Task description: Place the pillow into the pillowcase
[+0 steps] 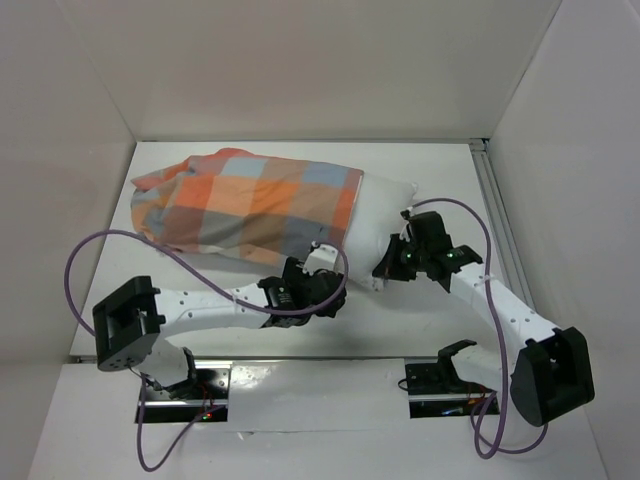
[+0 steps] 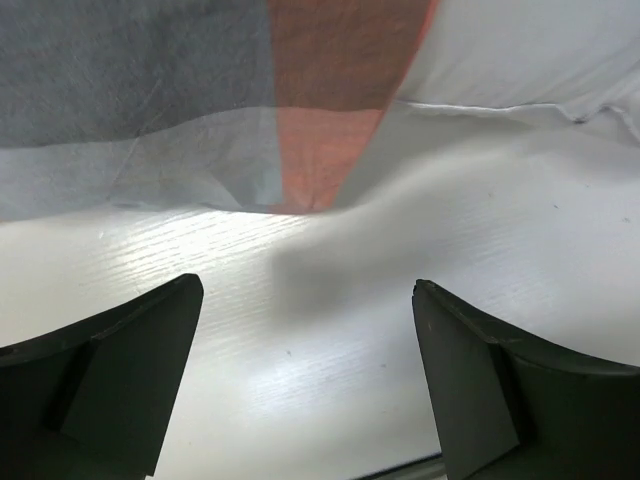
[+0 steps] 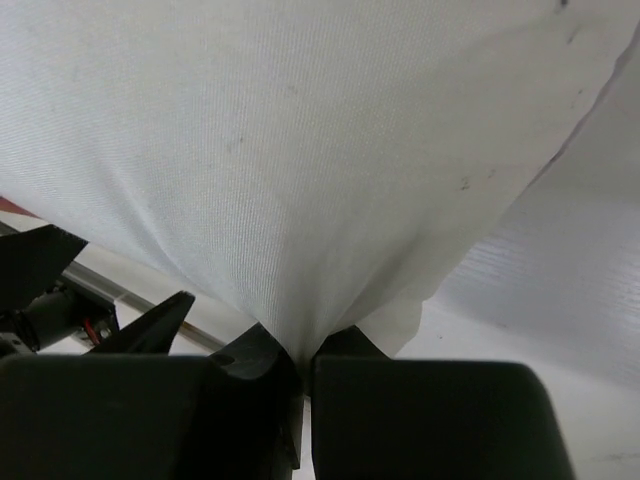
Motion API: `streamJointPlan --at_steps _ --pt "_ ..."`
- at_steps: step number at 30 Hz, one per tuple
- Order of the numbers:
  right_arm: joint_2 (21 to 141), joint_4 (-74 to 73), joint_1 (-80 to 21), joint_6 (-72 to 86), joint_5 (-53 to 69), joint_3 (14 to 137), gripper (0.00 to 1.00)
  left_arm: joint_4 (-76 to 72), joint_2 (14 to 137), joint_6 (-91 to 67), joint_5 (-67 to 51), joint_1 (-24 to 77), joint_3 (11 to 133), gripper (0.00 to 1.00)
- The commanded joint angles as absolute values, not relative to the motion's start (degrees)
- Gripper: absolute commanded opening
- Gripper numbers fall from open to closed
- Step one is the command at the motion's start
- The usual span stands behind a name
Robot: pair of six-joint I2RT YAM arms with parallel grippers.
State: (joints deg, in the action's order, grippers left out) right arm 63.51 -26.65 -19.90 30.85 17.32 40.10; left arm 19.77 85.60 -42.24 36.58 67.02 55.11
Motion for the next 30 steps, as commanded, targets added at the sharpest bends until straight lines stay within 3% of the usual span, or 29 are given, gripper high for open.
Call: streamJointPlan --at_steps 1,11,22,23,28,30 --pt "63.37 -23.29 -20.30 30.67 16.70 44.29 0.00 20.13 87.89 -45.78 41.56 66.80 57.03 1.00" --pt "64.42 -22.24 -20.30 31.20 17.84 46.49 0.00 25.22 100.99 -55.63 51.15 66.80 66.18 0.98" --pt "64.95 -22.24 -20.30 31.20 18.37 46.49 0.00 25.41 103.35 -58.98 53.44 62.49 66.27 0.76" --pt "64.95 -22.24 -20.30 31.20 18.37 46.49 0.00 25.40 103.36 -58.97 52.92 61.53 66.27 0.72" --pt "64.95 -22.24 -20.30 31.20 17.85 47.02 0.00 26.01 101.53 -57.83 51.08 60.91 66.80 0.00" --pt "65.56 -22.24 -20.30 31.20 17.84 47.02 0.00 26.54 99.24 -54.77 48.79 61.78 68.02 0.00"
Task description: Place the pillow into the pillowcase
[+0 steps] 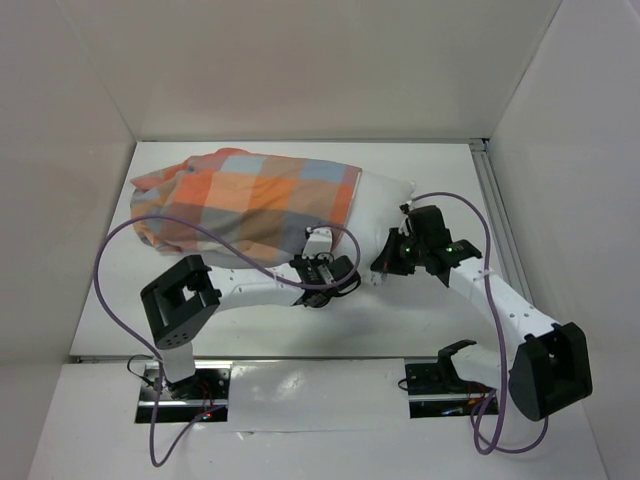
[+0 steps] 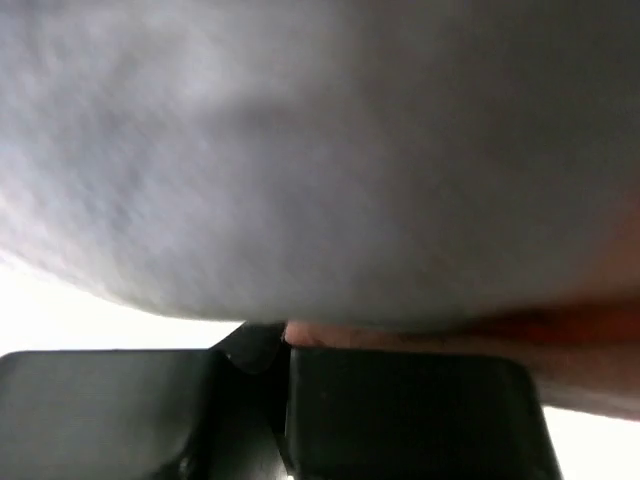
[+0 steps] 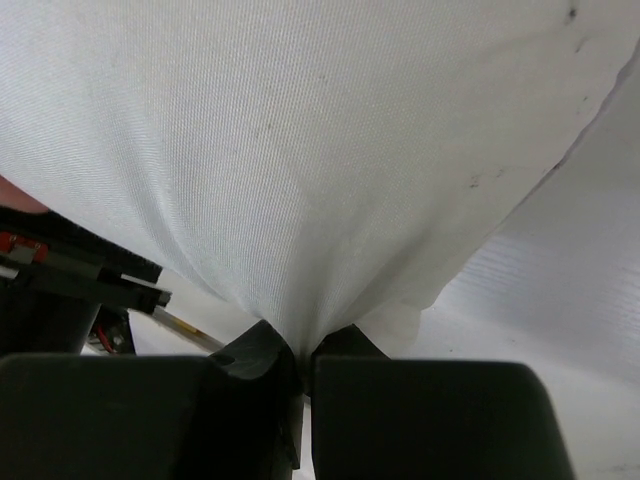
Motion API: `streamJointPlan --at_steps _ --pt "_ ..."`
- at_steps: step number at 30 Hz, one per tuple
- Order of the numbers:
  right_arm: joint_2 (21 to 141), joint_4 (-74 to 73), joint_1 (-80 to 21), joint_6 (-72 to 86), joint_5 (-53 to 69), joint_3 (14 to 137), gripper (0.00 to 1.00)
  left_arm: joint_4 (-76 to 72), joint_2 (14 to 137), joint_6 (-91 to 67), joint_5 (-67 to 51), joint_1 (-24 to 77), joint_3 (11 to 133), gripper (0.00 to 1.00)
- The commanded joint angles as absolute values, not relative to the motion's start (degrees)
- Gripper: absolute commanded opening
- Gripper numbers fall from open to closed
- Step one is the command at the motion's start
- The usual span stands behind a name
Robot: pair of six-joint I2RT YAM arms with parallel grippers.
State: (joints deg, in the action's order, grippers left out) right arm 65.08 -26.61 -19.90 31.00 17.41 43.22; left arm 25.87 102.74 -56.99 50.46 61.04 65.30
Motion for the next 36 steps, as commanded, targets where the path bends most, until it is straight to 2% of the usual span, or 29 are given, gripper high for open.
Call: streamJointPlan --at_steps 1,4,5,9,13,16,20,25,29,33,36 --pt "66.35 -21.11 -20.30 31.20 17.84 47.02 0.00 26.54 97.92 -53.36 47.74 62.92 69.51 0.00" --pt "68.90 -17.33 -20.83 32.70 20.21 47.02 0.00 23.04 95.19 -44.58 40.81 68.02 75.90 0.00" --pt "69.60 -16.44 -20.83 33.39 20.82 47.02 0.00 21.64 95.19 -40.38 32.95 68.55 77.76 0.00" --pt "72.50 -12.31 -20.83 35.33 22.41 47.55 0.00 17.05 95.19 -32.62 16.99 68.55 85.59 0.00" --pt "74.44 -10.37 -20.83 35.95 23.47 50.79 0.00 18.45 96.85 -29.88 7.14 62.07 96.22 0.00" --pt "71.13 -13.79 -20.83 34.28 21.63 53.87 0.00 23.80 97.47 -28.13 0.27 56.01 106.14 0.00" --pt "62.97 -24.65 -20.83 31.12 18.55 55.11 0.00 36.88 98.00 -26.02 -0.44 53.01 123.08 0.00" --pt "52.66 -39.18 -20.83 29.80 14.34 53.88 0.00 48.15 94.41 -27.41 -0.87 51.77 131.74 0.00" --pt "47.37 -56.10 -20.83 29.79 12.40 57.29 0.00 53.69 94.39 -31.02 -8.24 51.77 140.25 0.00" --pt "46.67 -66.24 -20.83 31.20 11.78 62.92 0.00 51.08 96.06 -35.42 -22.72 46.16 133.90 0.00" --pt "48.42 -64.70 -20.83 31.73 12.92 62.93 0.00 48.18 103.66 -34.81 -26.18 39.85 132.53 0.00"
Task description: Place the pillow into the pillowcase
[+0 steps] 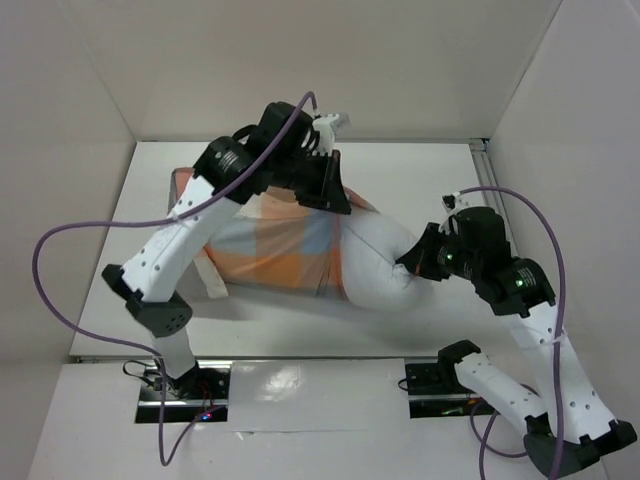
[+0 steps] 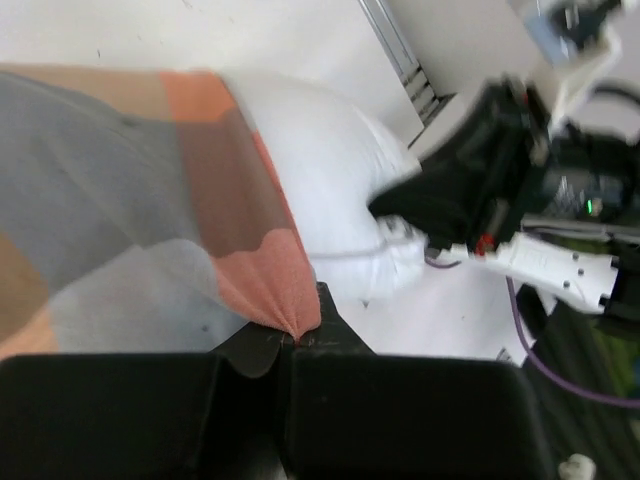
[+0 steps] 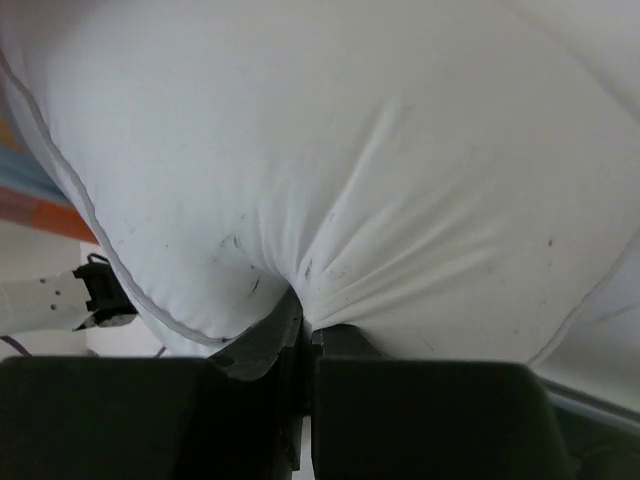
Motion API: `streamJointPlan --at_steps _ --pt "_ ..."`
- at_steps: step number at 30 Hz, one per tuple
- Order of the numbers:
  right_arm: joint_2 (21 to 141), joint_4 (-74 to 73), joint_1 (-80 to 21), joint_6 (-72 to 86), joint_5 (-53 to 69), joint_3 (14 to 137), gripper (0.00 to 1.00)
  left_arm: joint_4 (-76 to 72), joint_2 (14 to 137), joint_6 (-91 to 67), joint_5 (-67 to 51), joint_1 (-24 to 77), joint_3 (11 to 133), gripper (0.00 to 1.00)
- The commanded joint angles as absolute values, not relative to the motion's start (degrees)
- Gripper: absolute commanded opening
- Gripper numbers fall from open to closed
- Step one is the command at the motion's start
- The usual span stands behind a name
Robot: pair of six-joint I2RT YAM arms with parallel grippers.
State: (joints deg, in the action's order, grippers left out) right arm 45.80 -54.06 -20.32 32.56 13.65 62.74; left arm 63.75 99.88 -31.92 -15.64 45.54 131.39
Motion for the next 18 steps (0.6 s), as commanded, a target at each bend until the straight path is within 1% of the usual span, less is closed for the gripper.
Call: streamJointPlan --at_steps 1,2,3,5,6,7,8,9,10,11,12,13,14,15,16,17,18 --pt "49.21 -63.12 -20.83 32.25 12.14 62.93 0.00 48.16 106.93 -34.80 -27.93 38.25 134.19 0.00" --pt "51.83 -61.28 -20.83 32.26 10.82 62.93 0.00 48.16 110.53 -34.11 -28.47 35.97 136.65 0.00" --pt "53.51 -56.47 -20.83 32.78 10.81 62.93 0.00 48.16 117.53 -33.49 -28.48 35.25 142.06 0.00" --pt "57.37 -50.65 -20.83 33.49 10.20 62.93 0.00 46.95 122.67 -32.62 -26.63 33.93 145.27 0.00" --pt "61.74 -47.67 -20.83 34.18 10.20 62.93 0.00 45.80 123.91 -32.61 -26.63 33.32 145.28 0.09" --pt "64.14 -42.16 -20.13 34.19 9.59 63.89 0.00 45.10 124.53 -31.82 -25.85 32.70 144.24 0.23" --pt "66.68 -40.19 -19.43 34.19 6.97 64.68 0.00 43.26 123.41 -30.34 -25.84 32.70 143.36 0.43" --pt "72.02 -38.34 -18.55 34.19 6.94 65.64 0.00 42.20 122.09 -29.54 -25.14 32.70 141.09 0.52" --pt "74.68 -35.28 -15.76 34.19 6.42 67.48 0.00 41.58 120.43 -28.49 -22.87 32.70 140.46 0.62" --pt "79.49 -33.42 -13.91 34.19 5.81 69.68 0.04 41.57 116.93 -26.48 -21.02 33.22 140.45 0.77" --pt "81.37 -33.40 -11.80 34.80 5.80 69.70 0.04 41.57 115.07 -25.59 -19.44 33.22 140.45 0.83" --pt "82.95 -31.57 -7.51 34.80 6.41 71.61 0.26 41.05 113.31 -24.53 -16.81 33.22 140.45 0.87" --pt "84.27 -31.55 -5.64 34.80 6.42 72.85 0.43 41.04 111.46 -23.74 -15.13 33.22 139.75 0.88" --pt "85.51 -30.68 -3.71 34.80 6.94 73.82 0.60 41.04 107.79 -23.12 -13.64 33.22 139.05 0.92" --pt "85.52 -31.20 -2.13 34.80 6.94 76.35 0.80 41.04 106.19 -22.59 -11.19 33.22 136.95 0.91" --pt "85.52 -31.20 1.11 34.28 6.94 77.51 0.85 41.65 104.78 -22.59 -9.34 33.22 135.80 0.90" --pt "85.52 -32.16 2.62 33.76 6.94 78.74 0.88 41.66 103.37 -21.89 -8.01 33.22 134.40 0.88"
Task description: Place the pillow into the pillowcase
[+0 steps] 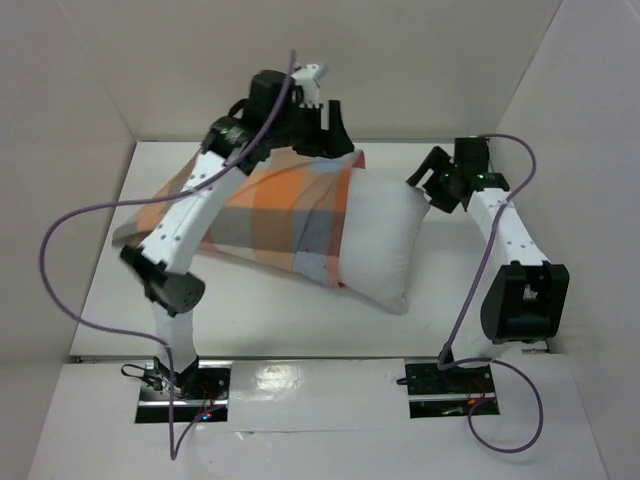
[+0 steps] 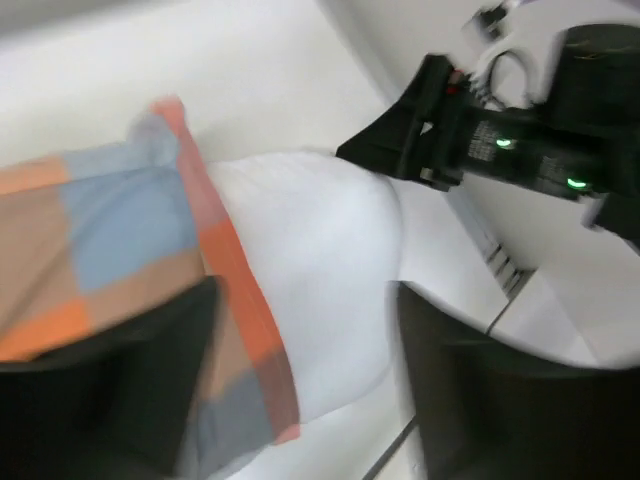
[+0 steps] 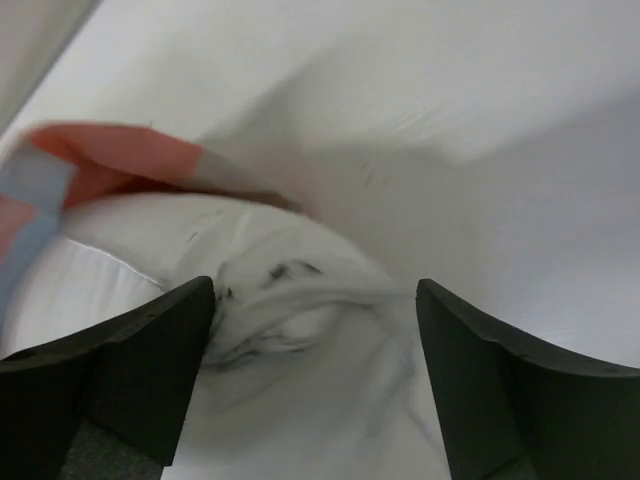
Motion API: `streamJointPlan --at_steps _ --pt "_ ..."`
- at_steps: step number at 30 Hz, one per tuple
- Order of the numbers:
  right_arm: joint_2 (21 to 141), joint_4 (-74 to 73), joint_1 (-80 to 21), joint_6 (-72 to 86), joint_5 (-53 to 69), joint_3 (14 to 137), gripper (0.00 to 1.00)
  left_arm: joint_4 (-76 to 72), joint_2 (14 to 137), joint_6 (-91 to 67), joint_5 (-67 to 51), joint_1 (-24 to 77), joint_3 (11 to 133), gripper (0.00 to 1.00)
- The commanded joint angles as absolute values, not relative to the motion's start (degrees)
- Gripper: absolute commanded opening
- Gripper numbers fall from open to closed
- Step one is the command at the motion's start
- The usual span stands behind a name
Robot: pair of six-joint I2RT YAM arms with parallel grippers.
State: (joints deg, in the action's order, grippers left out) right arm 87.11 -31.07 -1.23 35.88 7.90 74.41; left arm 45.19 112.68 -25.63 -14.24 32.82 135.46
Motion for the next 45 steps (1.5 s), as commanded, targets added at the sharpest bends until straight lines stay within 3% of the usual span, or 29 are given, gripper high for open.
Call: streamJointPlan --at_steps 1,3,5,7,8,9,13,18,22,29,33,37,38,41,42,43,45 --pt "84.65 -32.17 3.85 33.75 7.47 79.53 0.90 43.05 101.53 -21.88 -6.61 33.22 131.95 0.70" --pt "81.67 -32.86 6.67 32.52 6.25 80.77 0.92 46.56 100.99 -21.28 -1.51 35.06 130.09 0.36" --pt "79.46 -32.87 7.73 31.38 6.24 81.39 0.93 48.50 101.94 -20.65 1.74 36.29 129.03 0.32" --pt "76.92 -32.87 7.73 29.71 7.63 80.16 0.95 49.04 103.09 -21.52 3.94 38.66 127.62 0.39" --pt "76.30 -32.87 7.73 29.01 9.04 77.89 0.96 49.65 104.31 -22.14 7.00 39.63 126.23 0.49" --pt "75.68 -33.48 7.73 28.48 10.27 76.48 0.96 49.66 104.85 -22.15 8.60 40.68 125.51 0.70" --pt "71.55 -33.49 5.63 25.23 15.98 67.60 1.00 50.27 108.27 -23.38 17.48 45.52 124.80 0.94" --pt "67.85 -34.89 4.31 22.76 21.01 58.91 1.00 50.98 112.14 -23.91 21.70 48.69 125.51 0.94" --pt "65.75 -35.42 3.69 22.15 21.01 54.94 1.00 54.48 116.97 -23.91 28.20 50.27 127.78 0.88" --pt "66.97 -33.49 3.69 22.15 24.78 52.56 1.00 59.58 121.73 -26.89 31.99 48.96 127.54 0.71" --pt "68.64 -32.17 3.69 22.15 26.10 52.56 1.00 58.97 121.20 -26.89 31.46 47.64 125.16 0.67" --pt "69.17 -30.86 3.69 22.15 27.41 53.09 1.00 58.97 119.80 -26.89 32.26 46.41 125.16 0.46" --pt "69.17 -30.85 3.69 22.15 27.94 53.09 1.00 58.97 118.84 -26.89 32.26 46.41 125.85 0.27" --pt "69.70 -27.08 3.08 23.55 31.71 51.60 0.89 58.97 117.08 -25.50 26.74 45.88 127.61 0.02" --pt "69.70 -24.20 3.08 24.60 32.77 50.72 0.85 58.45 117.07 -25.49 22.63 46.40 129.18 0.00" --pt "70.31 -22.17 1.60 26.61 35.65 50.71 0.71 57.58 116.29 -23.40 19.89 46.41 129.81 0.00" --pt "70.31 -17.60 0.10 29.60 38.39 49.83 0.53 54.95 115.23 -21.80 13.39 49.03 130.51 0.00"
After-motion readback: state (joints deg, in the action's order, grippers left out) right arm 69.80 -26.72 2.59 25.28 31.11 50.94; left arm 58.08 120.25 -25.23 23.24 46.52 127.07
